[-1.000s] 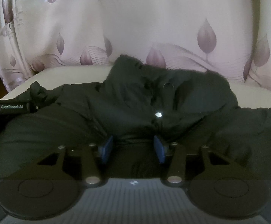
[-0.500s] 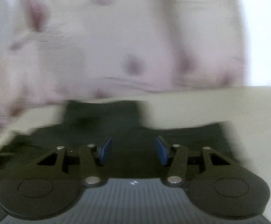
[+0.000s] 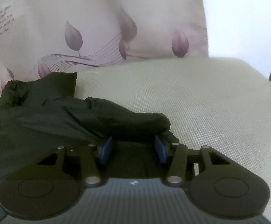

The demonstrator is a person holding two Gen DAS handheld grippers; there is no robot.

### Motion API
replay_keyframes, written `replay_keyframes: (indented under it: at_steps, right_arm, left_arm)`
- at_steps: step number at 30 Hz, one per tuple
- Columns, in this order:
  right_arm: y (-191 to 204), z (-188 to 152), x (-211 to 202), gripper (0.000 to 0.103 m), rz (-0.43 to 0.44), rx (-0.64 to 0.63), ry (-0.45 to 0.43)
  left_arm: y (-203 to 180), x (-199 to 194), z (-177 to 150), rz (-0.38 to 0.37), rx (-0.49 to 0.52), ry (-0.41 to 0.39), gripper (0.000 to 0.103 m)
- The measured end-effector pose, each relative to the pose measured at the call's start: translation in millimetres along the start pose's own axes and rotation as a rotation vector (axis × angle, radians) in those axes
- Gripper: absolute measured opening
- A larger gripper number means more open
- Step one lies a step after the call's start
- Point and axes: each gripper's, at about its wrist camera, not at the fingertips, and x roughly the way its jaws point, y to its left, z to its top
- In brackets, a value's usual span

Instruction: Fold large clothes

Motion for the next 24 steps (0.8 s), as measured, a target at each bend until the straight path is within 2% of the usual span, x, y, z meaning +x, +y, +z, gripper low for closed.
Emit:
replay_keyframes:
  at_steps: [1,2,3,4,5,7,10,11,14,16,20,24]
  right_arm:
    - [0,6,-3,0.050,-0.015,0.012,0.011]
    - [5,10,-16,0.053,-0.041,0.023,-0.012]
    - [12,12,-32,0.053,-0.029,0.019,-0.066]
    - [26,15,-49,0.053,0.016,-0.008,-0.124]
    - [42,18,-59,0.053,0.063,-0.039,-0.144]
    - [85,20,-68,0.052,0.198,-0.114,-0.128]
    - [155,12,-60,0.051,0.330,-0.239,-0.083]
    - [175,9,-54,0.050,0.347,-0.275,-0.075]
    - [224,-3,-29,0.050,0.363,-0.360,-0.037]
    - [239,-10,-11,0.050,0.355,-0.376,-0.008]
    - [246,-24,18,0.050,0.331,-0.395,0.019]
    - [253,-35,19,0.050,0.285,-0.459,-0.015]
  left_arm:
    - [0,0,0,0.000,0.000,-0.001,0.056]
    - [0,0,0,-0.002,-0.002,-0.001,0.056]
    - [1,0,0,-0.005,-0.004,-0.002,0.056]
    - [1,0,0,-0.008,-0.007,-0.003,0.056]
    - [2,0,0,-0.010,-0.010,-0.004,0.056]
    - [2,0,-1,-0.011,-0.012,-0.006,0.056]
    - [3,-1,-2,-0.015,-0.017,-0.009,0.056]
    - [3,-1,-2,-0.016,-0.020,-0.010,0.056]
    - [4,-2,-2,-0.022,-0.025,-0.011,0.056]
    - [5,-3,-2,-0.027,-0.030,-0.013,0.056]
    - [13,-7,-2,-0.067,-0.079,-0.025,0.057]
    - [16,-18,-2,-0.066,-0.089,-0.038,0.057]
